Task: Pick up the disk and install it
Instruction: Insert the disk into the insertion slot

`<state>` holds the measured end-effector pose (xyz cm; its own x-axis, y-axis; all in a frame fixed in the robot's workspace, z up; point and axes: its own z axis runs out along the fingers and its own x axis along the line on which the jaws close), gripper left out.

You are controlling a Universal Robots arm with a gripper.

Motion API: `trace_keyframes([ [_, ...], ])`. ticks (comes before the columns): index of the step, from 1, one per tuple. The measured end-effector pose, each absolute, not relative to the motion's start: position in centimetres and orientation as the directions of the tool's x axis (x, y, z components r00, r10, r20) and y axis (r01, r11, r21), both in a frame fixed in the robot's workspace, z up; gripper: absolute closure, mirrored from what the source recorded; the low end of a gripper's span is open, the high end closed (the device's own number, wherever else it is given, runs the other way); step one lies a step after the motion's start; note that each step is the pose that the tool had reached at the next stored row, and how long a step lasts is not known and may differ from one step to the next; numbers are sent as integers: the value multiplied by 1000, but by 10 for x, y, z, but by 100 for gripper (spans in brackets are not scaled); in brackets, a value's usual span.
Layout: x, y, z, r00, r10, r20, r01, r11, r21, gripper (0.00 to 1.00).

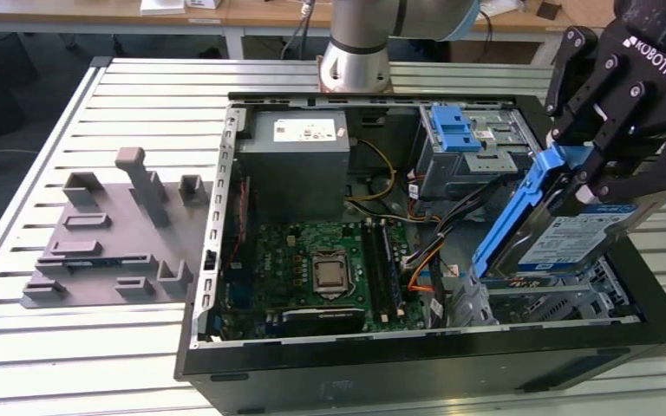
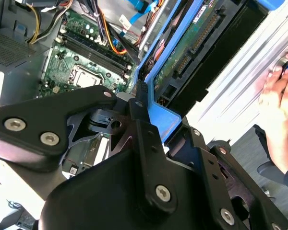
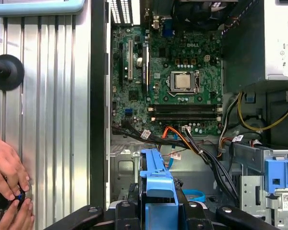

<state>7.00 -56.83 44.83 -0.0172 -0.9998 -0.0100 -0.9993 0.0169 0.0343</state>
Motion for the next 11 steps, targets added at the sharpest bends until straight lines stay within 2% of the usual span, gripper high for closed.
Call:
trace_keyframes([
  [11,78,-568,443,-19,-1000,-10,-999,19,34,64],
])
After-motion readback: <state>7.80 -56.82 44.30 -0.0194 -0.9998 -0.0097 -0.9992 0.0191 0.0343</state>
